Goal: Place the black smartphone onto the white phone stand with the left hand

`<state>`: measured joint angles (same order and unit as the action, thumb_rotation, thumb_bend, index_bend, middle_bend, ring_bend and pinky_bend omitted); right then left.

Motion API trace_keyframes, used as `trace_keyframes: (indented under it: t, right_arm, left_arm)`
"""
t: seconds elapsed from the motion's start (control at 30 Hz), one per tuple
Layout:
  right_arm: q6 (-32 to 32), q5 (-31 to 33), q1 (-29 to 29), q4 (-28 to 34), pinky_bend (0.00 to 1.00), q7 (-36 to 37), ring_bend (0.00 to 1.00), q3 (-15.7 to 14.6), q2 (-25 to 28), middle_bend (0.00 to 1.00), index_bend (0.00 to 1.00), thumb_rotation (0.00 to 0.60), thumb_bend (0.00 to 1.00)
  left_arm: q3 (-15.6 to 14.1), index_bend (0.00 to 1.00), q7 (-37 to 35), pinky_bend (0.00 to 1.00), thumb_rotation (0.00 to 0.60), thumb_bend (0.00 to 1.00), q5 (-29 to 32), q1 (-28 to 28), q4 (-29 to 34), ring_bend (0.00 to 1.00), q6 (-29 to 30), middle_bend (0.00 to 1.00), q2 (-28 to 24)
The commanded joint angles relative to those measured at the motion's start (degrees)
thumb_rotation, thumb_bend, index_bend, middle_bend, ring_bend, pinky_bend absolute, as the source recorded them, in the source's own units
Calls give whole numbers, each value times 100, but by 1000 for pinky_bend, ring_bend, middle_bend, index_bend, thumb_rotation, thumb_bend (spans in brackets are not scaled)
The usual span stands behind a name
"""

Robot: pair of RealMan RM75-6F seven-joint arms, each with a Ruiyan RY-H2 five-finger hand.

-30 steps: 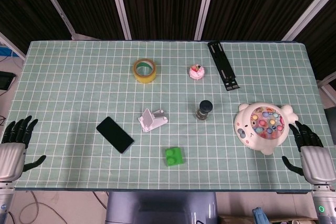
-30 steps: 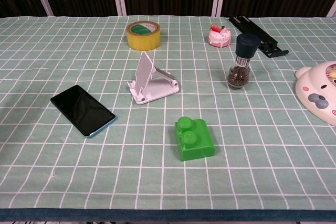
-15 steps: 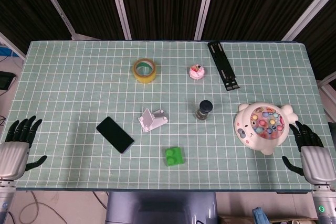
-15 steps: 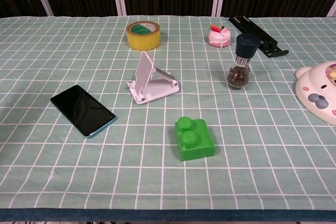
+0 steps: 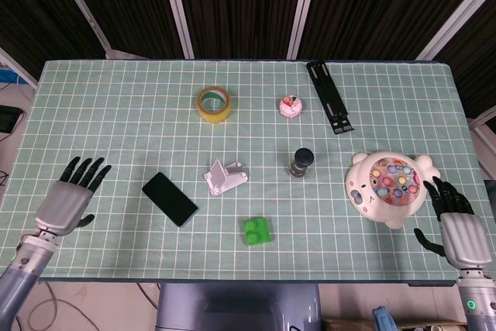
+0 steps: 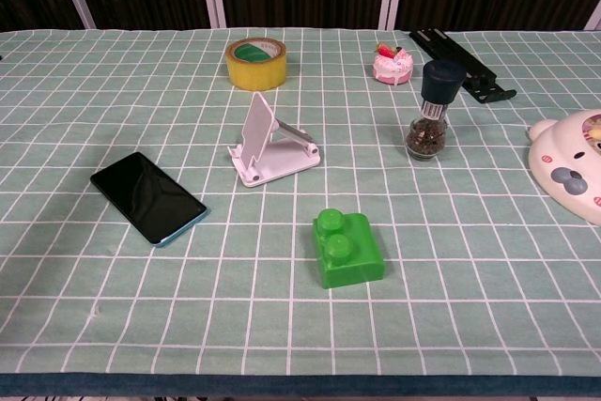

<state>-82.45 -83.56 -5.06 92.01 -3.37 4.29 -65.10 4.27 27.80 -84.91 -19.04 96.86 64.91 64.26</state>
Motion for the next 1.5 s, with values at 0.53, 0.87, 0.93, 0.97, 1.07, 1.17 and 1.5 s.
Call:
trace_keyframes:
  t: [0.53,0.87,0.93,0.97,1.07,1.17,1.5]
  right_arm:
    - [16,76,-8,51,151,-44,0,19,-1,0,60,600,363]
    - [21,95,-12,55,151,-32,0,25,-3,0,60,600,362]
    - [24,98,-13,59,151,-26,0,25,-1,0,60,600,362]
    - [28,101,-15,55,151,-25,0,25,-1,0,60,600,362]
    - [30,100,-17,51,152,-24,0,24,-2,0,60,600,362]
    - [29,100,-16,53,151,-17,0,23,0,0,60,600,362]
    - [30,107,-19,53,151,-21,0,24,-3,0,60,600,362]
  left_arm:
    - [307,208,1748,0,600,128,1310,-1660,-172,0,-1679,146,770]
    - [113,206,2133,0,600,128,1846,-2011,-278,0,-1765,178,1191]
    - [38,204,2218,0,600,125,1929,-2060,-284,0,-1750,178,1243]
    - [8,202,2227,0,600,119,1996,-2080,-294,0,-1765,177,1286]
    - [-41,195,2269,0,600,107,2135,-2140,-328,0,-1732,176,1360]
    - [-96,195,2305,0,600,107,2256,-2200,-353,0,-1711,178,1433]
    - [-267,215,2372,0,600,107,2474,-2402,-465,0,-1632,215,1674]
